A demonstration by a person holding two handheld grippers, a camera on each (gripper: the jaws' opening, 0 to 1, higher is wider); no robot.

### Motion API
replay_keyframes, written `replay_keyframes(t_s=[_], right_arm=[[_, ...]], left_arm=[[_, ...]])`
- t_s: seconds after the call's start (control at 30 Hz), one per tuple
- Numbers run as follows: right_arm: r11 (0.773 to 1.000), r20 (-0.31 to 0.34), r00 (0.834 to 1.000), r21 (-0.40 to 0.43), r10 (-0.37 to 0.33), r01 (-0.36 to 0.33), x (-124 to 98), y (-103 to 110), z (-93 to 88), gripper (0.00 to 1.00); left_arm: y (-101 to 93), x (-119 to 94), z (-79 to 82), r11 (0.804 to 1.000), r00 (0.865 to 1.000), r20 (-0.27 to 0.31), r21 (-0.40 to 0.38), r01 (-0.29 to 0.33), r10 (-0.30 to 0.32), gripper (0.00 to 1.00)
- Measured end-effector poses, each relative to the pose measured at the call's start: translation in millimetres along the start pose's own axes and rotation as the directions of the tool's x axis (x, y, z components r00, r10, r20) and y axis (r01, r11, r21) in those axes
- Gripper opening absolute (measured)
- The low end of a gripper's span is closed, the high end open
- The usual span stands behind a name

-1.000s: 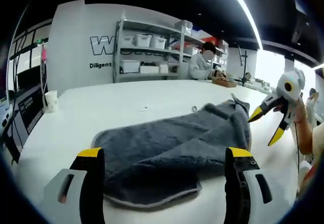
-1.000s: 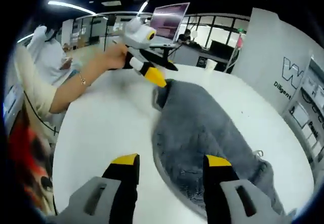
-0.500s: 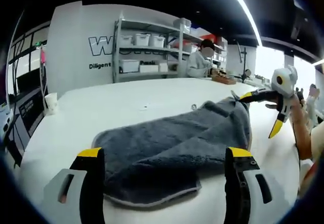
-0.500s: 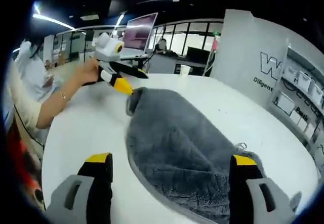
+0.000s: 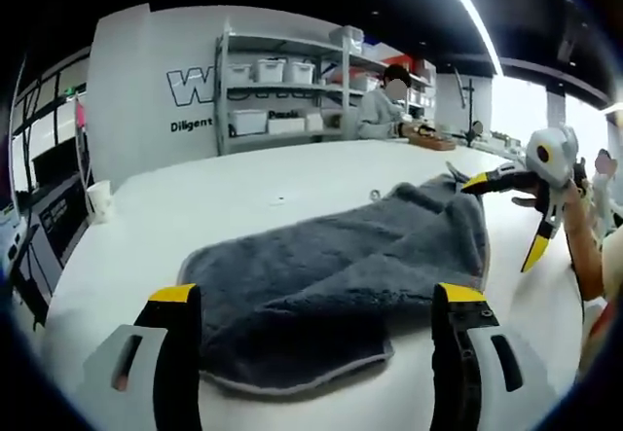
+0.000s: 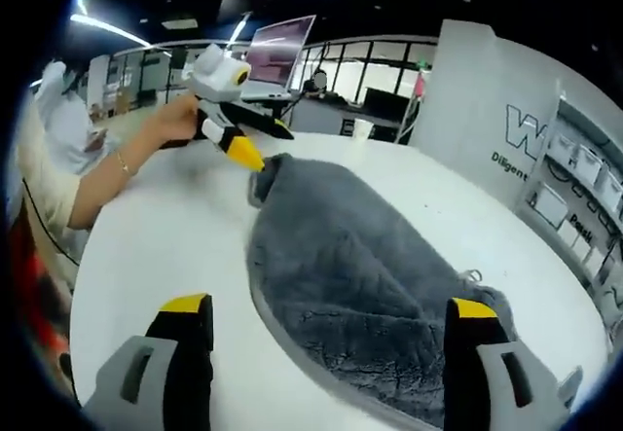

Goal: Open the folded towel by lifting each exposed corner and separating the folded layers until the towel lies flat within the target outline without major curled edges

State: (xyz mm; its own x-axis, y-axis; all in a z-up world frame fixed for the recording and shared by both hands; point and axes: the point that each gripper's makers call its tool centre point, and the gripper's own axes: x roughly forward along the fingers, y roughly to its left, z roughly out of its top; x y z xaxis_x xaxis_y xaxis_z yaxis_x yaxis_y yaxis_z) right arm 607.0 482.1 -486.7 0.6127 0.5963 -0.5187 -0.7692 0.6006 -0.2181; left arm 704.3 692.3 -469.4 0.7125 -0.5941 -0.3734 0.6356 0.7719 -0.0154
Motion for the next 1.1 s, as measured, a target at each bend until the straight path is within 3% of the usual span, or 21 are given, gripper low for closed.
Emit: replay_keyframes(t_s=[0.27, 0.47, 0.53, 0.6, 0.77, 0.83, 0.97, 1.1], right_arm=[[0.999, -0.043, 0.998, -0.019, -0.038, 0.037, -2.5, -8.6, -12.9, 0.99], [1.0, 0.006, 1.0, 0.018, -0.022, 0.022, -8.1, -7.7, -7.6, 0.99], [0.999, 0.01, 1.0, 0.028, -0.027, 0.026, -9.8, -10.1, -8.9, 0.99], [0.999, 0.014, 0.999, 0.039, -0.036, 0.035, -12.0, -12.7, -9.7, 0.99], [0.997, 0.03, 0.999, 0.066, -0.038, 0.036, -15.5, -14.4, -12.7, 0.99], [0.997, 0.03, 0.999, 0.073, -0.034, 0.032, -15.1, -14.2, -13.0, 0.99], [0.997, 0.021, 0.999, 0.063, -0.034, 0.033, -14.2, -14.1, -13.1, 0.99], [0.998, 0.017, 1.0, 0.052, -0.022, 0.021, -12.6, -11.0, -11.8, 0.99]], left_arm=[[4.1, -1.3, -10.5, 1.0, 0.999, -0.034, 0.001, -0.013, 0.013, 0.97], [1.4, -11.5, -2.4, 0.999, 1.0, 0.016, -0.032, -0.019, 0.02, 0.96], [-0.4, -16.5, -5.7, 0.995, 0.999, 0.026, -0.084, -0.045, 0.047, 0.95], [1.7, -20.3, -9.2, 0.993, 0.995, 0.024, -0.07, -0.09, 0.092, 0.93], [-16.5, -25.6, -20.9, 0.994, 0.997, -0.006, -0.071, -0.083, 0.083, 0.92], [-22.0, -28.6, -27.4, 0.992, 0.994, -0.03, -0.069, -0.108, 0.106, 0.91], [-32.0, -37.9, -30.0, 0.983, 0.987, -0.021, -0.085, -0.162, 0.16, 0.86], [-41.5, -46.7, -31.5, 0.98, 0.979, -0.038, 0.0, -0.2, 0.2, 0.84]])
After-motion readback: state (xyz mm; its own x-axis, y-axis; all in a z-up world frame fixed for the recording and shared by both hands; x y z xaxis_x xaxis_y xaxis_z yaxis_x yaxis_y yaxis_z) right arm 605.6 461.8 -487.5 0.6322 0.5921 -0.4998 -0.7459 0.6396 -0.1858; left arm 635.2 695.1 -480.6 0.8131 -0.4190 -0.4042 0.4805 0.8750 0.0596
